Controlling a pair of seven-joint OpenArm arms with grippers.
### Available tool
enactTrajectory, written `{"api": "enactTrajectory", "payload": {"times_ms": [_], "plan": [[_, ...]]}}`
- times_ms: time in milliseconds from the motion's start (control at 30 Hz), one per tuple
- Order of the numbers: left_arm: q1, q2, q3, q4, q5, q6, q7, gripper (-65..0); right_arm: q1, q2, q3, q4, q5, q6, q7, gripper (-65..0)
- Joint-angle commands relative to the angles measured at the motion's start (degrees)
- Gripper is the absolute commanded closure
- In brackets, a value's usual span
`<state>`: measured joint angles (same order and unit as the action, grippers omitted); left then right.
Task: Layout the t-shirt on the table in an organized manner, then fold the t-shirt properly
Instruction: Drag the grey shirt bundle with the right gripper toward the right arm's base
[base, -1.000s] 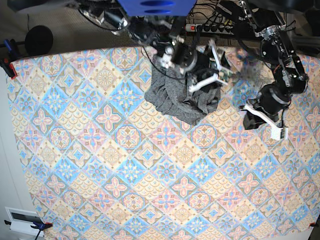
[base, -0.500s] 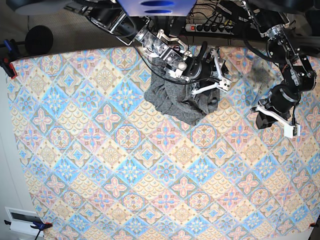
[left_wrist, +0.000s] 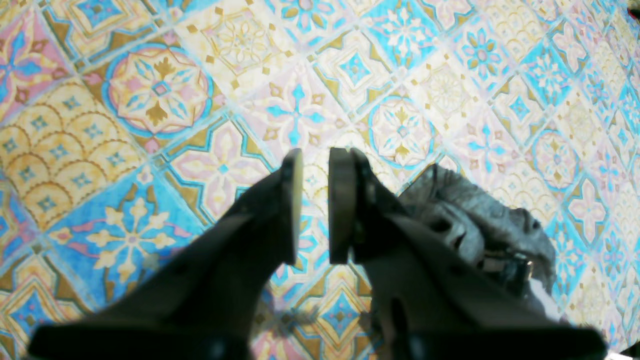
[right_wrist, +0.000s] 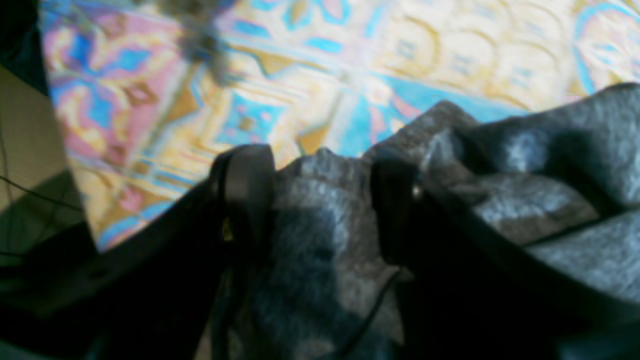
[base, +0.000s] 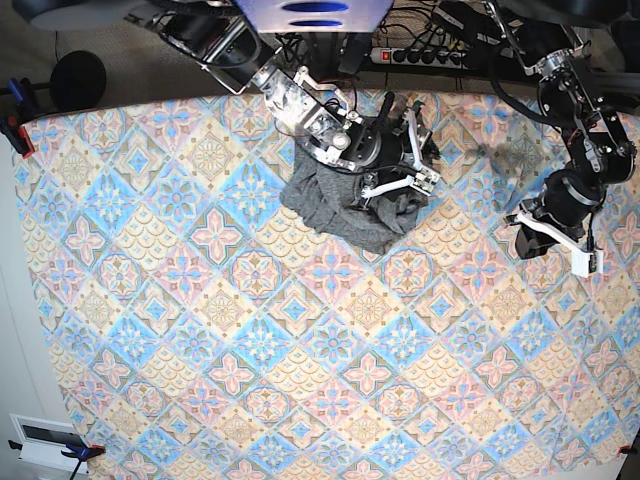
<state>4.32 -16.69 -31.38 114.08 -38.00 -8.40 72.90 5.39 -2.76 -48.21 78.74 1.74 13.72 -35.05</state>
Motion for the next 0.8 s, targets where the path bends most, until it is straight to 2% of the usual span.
{"api": "enactTrajectory", "payload": {"times_ms": [0, 333, 767], "plan": [[-0.7, -1.7, -0.1, 0.8, -0.6, 0.0, -1.1, -9.1, 0.3, 2.1, 0.5, 0.9, -1.3, -1.0, -2.8, -31.2], [-0.7, -1.8, -0.1, 0.8, -0.6, 0.0, -1.1, -9.1, -1.1, 12.4, 0.7, 6.2, -0.8, -1.0, -3.0, -31.2], [-0.4, -1.8, 0.0, 0.8, -0.6, 0.0, -1.0, -9.2, -5.3, 21.4, 0.6, 6.3, -1.2, -1.0, -2.5, -31.2]]}}
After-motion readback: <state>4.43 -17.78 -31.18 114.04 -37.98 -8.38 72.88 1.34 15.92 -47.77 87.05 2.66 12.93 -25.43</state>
